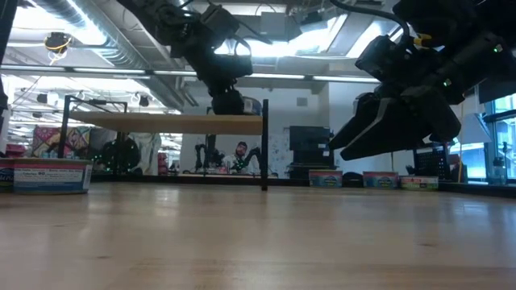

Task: Stack canned seafood by type on shelf
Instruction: Put the blue tuna can on the shelf, then stack the blue tuna can on top of the blue tuna can on the shelf

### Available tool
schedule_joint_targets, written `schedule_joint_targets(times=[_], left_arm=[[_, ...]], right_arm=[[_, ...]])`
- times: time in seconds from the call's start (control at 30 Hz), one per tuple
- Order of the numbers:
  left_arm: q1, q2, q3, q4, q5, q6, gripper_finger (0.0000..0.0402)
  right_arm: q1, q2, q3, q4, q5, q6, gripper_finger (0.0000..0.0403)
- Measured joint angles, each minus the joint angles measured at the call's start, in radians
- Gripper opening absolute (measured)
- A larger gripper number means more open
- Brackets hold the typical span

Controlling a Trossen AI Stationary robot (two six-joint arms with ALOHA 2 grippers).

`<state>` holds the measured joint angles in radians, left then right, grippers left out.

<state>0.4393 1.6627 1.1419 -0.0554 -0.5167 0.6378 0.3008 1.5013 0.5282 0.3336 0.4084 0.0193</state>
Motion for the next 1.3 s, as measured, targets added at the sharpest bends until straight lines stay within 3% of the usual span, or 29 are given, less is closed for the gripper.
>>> schedule_joint_targets(times=[0.87,1.07,1.3], left_arm=[[-0.036,-0.039,0.002,-0.073,0.070,-0.108,0.0306],[-0.128,-0.102,0.002,-0.168,0.048,-0.150,0.0306],[-0.295,-0.255,0.003,-0.426,0.044,-0.357,0.0306]], right_arm=[[0.000,0.000,0.000,0.001,0.011,0.002,0.0342],[0.000,0.000,0.000,0.000,0.011,0.002,0.0342],[0.000,0.000,0.000,0.002,0.011,0.002,0.0342]])
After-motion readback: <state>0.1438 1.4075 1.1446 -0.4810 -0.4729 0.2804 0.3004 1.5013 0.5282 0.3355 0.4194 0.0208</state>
